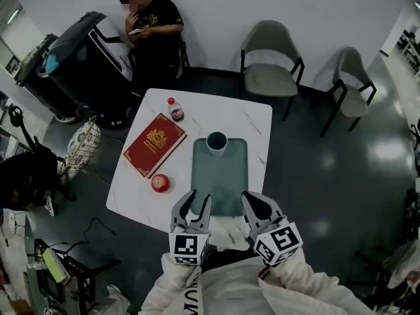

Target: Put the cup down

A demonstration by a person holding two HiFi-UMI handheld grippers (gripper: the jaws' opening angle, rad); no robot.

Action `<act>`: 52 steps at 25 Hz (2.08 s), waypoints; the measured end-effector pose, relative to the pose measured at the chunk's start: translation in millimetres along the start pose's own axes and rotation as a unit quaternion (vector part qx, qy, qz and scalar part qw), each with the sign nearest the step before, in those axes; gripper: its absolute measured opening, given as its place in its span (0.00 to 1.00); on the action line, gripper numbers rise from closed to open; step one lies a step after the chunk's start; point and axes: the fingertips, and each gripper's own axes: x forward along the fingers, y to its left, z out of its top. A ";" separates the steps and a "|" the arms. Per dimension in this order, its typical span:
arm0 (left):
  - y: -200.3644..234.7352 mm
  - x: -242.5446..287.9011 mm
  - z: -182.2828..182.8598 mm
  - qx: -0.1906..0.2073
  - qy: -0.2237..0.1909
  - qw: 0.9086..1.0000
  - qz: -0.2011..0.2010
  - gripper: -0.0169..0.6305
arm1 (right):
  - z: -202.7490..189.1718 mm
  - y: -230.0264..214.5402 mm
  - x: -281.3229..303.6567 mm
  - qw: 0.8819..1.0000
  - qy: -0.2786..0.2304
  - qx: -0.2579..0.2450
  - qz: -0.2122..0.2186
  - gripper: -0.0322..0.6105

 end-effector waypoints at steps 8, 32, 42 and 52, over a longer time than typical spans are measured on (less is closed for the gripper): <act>-12.6 -41.6 12.3 -0.001 -0.016 1.000 -0.003 0.21 | 15.3 28.5 -30.8 1.000 -0.016 -0.021 -0.007 0.06; -22.9 -99.0 32.4 0.014 -0.040 0.999 -0.005 0.04 | 15.6 74.2 -59.0 0.999 -0.039 -0.034 -0.012 0.06; -41.1 -116.4 26.9 0.009 -0.027 0.999 -0.026 0.04 | 10.4 86.1 -69.9 0.998 -0.026 -0.055 -0.007 0.06; -56.5 -117.3 31.1 0.003 -0.017 0.999 -0.031 0.04 | 14.8 82.1 -75.3 0.999 -0.016 -0.042 0.000 0.06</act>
